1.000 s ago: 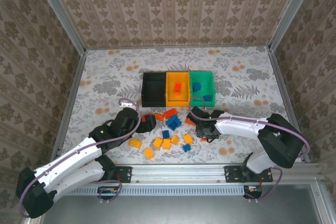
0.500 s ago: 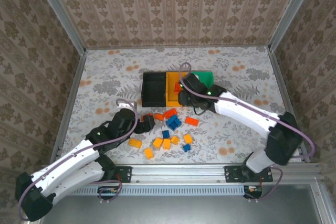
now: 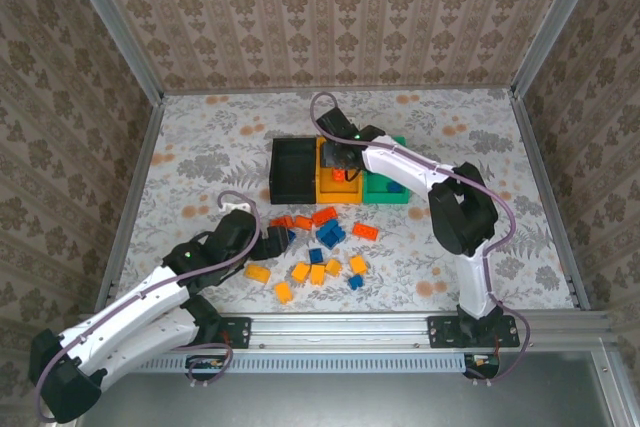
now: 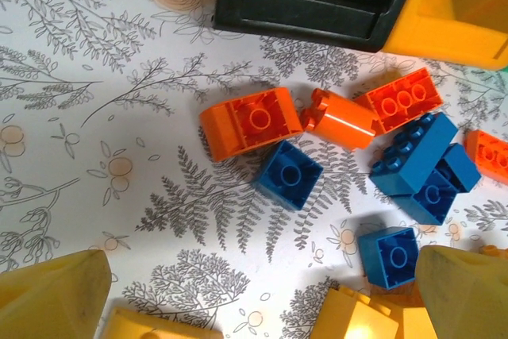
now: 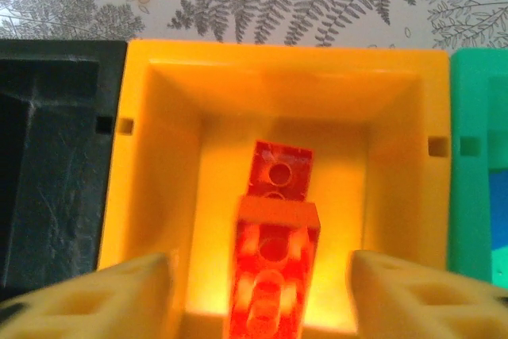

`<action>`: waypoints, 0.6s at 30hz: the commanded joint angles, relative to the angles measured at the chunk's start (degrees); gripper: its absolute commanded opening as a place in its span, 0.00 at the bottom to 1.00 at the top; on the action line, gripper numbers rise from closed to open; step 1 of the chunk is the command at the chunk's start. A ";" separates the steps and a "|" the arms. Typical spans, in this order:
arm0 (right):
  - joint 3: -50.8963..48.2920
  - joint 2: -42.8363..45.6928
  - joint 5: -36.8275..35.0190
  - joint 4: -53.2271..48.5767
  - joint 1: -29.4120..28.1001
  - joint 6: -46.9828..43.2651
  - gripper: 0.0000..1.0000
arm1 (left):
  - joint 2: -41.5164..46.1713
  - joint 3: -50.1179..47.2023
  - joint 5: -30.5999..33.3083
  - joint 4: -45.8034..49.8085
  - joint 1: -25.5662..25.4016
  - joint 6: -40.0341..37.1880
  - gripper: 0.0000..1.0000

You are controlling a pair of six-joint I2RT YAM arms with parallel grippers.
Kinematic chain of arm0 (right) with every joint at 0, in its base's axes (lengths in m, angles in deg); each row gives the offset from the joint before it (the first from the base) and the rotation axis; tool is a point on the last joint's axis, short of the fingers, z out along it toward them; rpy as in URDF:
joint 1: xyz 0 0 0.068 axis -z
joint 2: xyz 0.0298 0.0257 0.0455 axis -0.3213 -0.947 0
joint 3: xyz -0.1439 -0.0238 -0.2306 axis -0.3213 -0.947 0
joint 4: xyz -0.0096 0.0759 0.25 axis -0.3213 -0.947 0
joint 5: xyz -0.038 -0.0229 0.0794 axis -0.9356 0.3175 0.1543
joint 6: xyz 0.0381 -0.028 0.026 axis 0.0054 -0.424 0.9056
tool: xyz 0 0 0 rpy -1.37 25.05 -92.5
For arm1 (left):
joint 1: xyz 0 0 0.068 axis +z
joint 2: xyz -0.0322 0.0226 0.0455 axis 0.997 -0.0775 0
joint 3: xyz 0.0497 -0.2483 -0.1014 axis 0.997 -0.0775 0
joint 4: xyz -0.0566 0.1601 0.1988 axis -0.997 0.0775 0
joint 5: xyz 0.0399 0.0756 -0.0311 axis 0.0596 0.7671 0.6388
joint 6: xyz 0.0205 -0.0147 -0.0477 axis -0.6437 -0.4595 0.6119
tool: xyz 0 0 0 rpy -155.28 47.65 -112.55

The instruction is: Sort the legos into containers by color

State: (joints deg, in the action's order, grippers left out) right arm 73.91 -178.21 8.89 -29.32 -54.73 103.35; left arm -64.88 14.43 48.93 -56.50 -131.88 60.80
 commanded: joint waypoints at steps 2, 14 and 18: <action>3.25 0.76 0.54 -1.21 -0.40 -0.33 0.76 | -0.98 2.92 1.70 4.85 0.59 1.57 1.00; -20.95 19.01 3.33 9.69 -1.62 4.34 0.77 | -8.92 4.41 -7.71 15.53 0.64 8.75 0.92; -27.10 23.07 3.56 11.16 -1.63 5.27 0.77 | -11.06 3.09 -11.15 12.93 -1.85 8.46 0.91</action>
State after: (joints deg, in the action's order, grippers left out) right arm 50.40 -157.84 11.60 -20.97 -56.17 106.65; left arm -75.41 18.56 42.00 -44.13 -131.90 67.67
